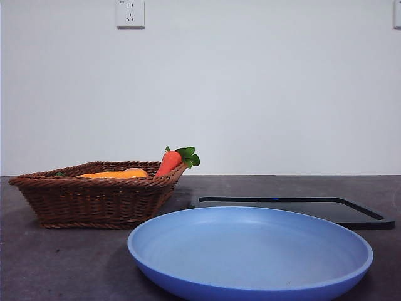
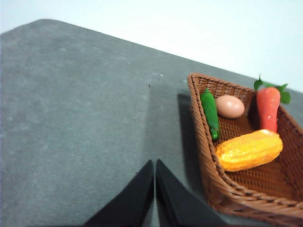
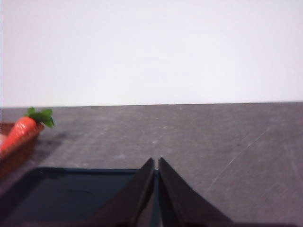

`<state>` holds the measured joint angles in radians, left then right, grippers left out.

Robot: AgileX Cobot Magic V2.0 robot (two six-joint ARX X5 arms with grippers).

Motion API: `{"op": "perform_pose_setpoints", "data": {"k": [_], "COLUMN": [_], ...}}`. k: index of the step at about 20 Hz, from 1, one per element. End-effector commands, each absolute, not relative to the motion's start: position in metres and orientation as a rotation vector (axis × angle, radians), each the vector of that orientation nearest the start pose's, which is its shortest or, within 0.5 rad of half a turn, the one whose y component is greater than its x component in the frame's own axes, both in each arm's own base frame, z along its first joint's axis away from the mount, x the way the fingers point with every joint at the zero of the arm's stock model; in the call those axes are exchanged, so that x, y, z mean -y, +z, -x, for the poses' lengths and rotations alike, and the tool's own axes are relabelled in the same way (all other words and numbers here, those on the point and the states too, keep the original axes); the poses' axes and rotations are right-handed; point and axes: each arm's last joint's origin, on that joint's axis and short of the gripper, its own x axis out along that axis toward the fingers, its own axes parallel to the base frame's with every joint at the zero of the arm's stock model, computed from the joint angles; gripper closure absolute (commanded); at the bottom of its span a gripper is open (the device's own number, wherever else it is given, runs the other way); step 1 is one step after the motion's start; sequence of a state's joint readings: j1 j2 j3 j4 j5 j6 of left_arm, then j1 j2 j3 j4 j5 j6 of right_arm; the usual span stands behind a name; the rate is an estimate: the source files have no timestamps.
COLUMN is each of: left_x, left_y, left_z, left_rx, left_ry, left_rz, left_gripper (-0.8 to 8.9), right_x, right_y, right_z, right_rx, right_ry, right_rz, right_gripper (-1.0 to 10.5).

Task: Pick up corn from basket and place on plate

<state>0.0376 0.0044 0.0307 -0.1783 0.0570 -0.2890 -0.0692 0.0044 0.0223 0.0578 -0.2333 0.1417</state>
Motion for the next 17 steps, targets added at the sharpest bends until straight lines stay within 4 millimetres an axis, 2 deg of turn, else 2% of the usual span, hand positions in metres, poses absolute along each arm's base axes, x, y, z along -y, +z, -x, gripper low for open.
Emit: {"op": "perform_pose_setpoints", "data": {"k": [1,8,17], "left_x": [-0.002,0.002,0.005], "left_y": [0.152,0.177,0.218], "left_z": [-0.095,-0.09,-0.083], "left_rx": [-0.173,-0.132,-0.176], "left_ry": [0.01,-0.128,-0.23], "left_rz": [0.381,0.423,0.452], "left_gripper": [8.06,8.06,8.06], "right_x": [0.0,-0.002,-0.003], "right_y": [0.176,0.185,0.232], "right_z": [-0.096,-0.093,-0.078], "right_rx": [0.055,0.03,-0.015], "right_ry": [0.18,0.24,0.233], "right_rz": [-0.276,-0.403,-0.401], "right_gripper": [9.4,9.4,9.4]}}
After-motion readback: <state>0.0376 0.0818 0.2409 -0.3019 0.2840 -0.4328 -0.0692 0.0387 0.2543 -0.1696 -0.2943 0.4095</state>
